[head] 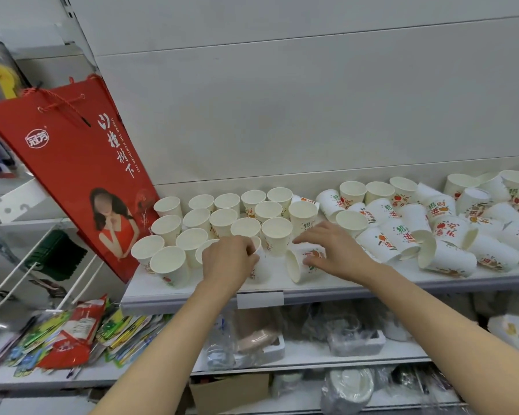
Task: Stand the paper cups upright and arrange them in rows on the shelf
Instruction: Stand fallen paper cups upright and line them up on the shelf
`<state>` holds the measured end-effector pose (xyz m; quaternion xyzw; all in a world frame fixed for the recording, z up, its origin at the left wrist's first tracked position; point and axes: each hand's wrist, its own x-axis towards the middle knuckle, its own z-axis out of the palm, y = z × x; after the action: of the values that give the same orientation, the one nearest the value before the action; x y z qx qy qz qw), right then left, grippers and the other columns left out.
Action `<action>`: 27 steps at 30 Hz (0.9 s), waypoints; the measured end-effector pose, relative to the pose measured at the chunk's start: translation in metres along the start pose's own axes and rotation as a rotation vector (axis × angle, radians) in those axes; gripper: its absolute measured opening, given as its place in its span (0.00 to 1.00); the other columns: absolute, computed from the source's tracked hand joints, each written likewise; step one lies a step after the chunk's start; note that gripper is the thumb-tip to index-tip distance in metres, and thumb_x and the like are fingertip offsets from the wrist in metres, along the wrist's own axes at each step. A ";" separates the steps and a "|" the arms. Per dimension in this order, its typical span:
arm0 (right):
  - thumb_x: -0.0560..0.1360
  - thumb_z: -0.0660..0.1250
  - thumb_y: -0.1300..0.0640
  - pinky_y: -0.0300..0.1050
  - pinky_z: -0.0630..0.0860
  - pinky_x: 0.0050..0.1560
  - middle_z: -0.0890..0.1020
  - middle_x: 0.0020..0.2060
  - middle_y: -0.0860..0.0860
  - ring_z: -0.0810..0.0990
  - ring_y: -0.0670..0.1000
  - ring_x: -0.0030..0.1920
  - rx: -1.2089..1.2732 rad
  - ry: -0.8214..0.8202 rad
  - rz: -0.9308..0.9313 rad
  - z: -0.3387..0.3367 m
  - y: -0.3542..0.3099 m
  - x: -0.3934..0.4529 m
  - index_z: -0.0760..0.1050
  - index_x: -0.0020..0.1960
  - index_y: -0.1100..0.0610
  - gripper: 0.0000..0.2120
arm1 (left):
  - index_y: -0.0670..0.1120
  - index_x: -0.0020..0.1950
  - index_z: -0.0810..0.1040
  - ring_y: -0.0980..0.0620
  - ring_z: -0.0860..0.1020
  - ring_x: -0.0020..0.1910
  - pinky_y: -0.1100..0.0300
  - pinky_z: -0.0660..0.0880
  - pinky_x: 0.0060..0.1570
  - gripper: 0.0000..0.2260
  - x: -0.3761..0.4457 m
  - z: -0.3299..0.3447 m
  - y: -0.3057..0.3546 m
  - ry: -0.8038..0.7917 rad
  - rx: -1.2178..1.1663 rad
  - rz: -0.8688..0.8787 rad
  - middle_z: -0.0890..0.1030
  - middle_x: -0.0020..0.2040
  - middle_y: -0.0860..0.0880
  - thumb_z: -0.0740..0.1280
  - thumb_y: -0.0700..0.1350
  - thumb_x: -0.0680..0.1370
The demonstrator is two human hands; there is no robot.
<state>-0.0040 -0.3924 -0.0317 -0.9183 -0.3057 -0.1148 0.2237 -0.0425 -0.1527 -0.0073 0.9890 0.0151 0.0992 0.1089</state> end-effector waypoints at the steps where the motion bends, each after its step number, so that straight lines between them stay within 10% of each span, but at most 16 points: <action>1: 0.67 0.74 0.53 0.46 0.70 0.56 0.80 0.56 0.44 0.72 0.49 0.56 -0.032 -0.041 -0.050 -0.001 0.001 -0.005 0.78 0.58 0.48 0.19 | 0.51 0.44 0.81 0.48 0.79 0.45 0.59 0.69 0.39 0.05 -0.002 0.001 0.000 0.006 0.030 0.026 0.82 0.42 0.52 0.67 0.51 0.74; 13: 0.65 0.77 0.54 0.42 0.68 0.42 0.81 0.45 0.47 0.74 0.52 0.47 -0.368 -0.108 -0.231 0.005 -0.015 0.001 0.79 0.39 0.50 0.07 | 0.55 0.58 0.79 0.50 0.78 0.54 0.56 0.73 0.45 0.13 -0.015 0.006 -0.017 0.092 0.014 0.175 0.80 0.56 0.56 0.68 0.56 0.76; 19: 0.67 0.76 0.52 0.41 0.68 0.40 0.81 0.37 0.43 0.69 0.46 0.43 -0.018 0.219 0.090 0.019 -0.035 -0.001 0.81 0.39 0.50 0.05 | 0.56 0.62 0.77 0.53 0.73 0.60 0.57 0.71 0.47 0.15 -0.023 0.009 0.009 0.057 -0.092 0.381 0.77 0.59 0.57 0.69 0.55 0.76; 27: 0.71 0.71 0.50 0.41 0.71 0.42 0.81 0.41 0.42 0.72 0.43 0.44 0.080 0.211 0.221 0.035 -0.051 -0.010 0.80 0.45 0.48 0.04 | 0.52 0.54 0.81 0.50 0.76 0.51 0.58 0.69 0.39 0.09 -0.008 0.008 0.022 0.045 0.113 0.449 0.79 0.51 0.51 0.65 0.53 0.79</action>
<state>-0.0403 -0.3443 -0.0479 -0.9195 -0.1821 -0.1731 0.3022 -0.0486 -0.1763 -0.0112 0.9696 -0.1972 0.1419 0.0281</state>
